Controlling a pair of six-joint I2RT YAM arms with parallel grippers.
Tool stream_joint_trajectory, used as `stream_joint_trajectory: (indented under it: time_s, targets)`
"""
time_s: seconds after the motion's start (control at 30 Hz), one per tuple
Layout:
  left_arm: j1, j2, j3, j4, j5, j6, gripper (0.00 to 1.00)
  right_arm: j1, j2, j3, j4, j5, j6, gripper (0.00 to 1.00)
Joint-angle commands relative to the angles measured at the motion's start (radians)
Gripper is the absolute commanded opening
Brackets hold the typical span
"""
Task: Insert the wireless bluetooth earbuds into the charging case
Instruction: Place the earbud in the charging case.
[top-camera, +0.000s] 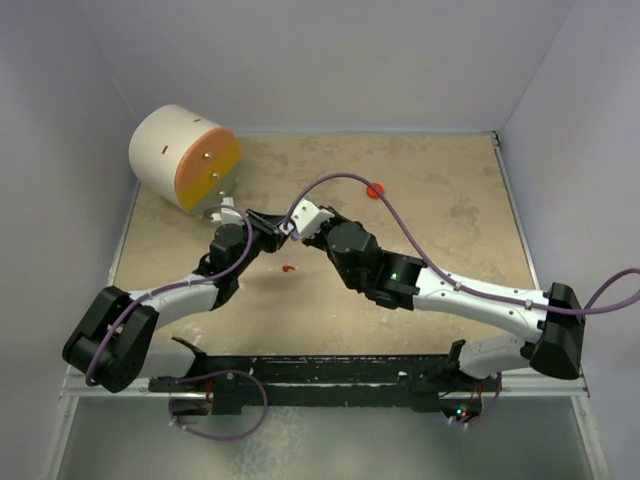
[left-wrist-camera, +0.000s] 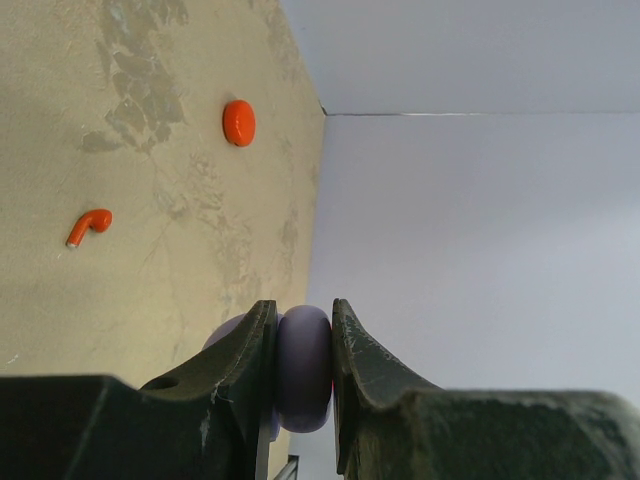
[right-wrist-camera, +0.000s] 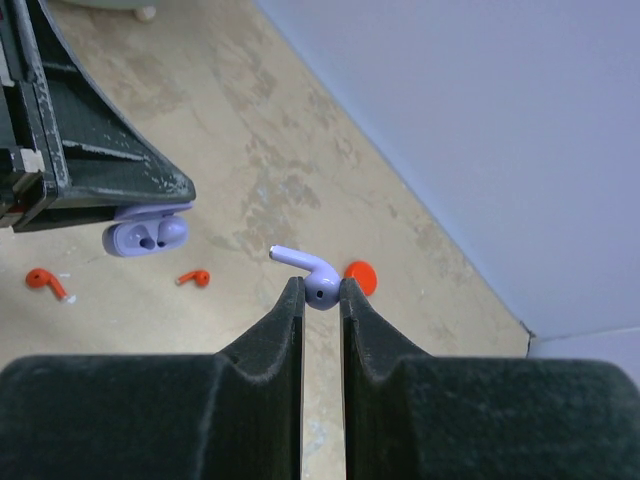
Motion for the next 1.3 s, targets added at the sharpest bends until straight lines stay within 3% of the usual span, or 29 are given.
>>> stream_joint_trajectory:
  time_s: [0.0,0.37,0.93,1.27]
  targets:
    - [-0.001,0.008,0.032,0.040,0.032,-0.032,0.00,-0.001,-0.024,-0.029,0.157,-0.051,-0.137,0.00]
    - [-0.001,0.001,0.035,0.039,0.054,-0.071,0.00,-0.039,0.033,-0.024,0.190,-0.076,-0.270,0.00]
    - [0.001,0.034,0.063,0.038,0.046,-0.096,0.00,-0.040,0.064,-0.016,0.073,-0.189,-0.370,0.00]
    - [0.001,0.038,0.072,0.041,0.038,-0.116,0.00,-0.038,0.102,-0.038,0.096,-0.158,-0.402,0.00]
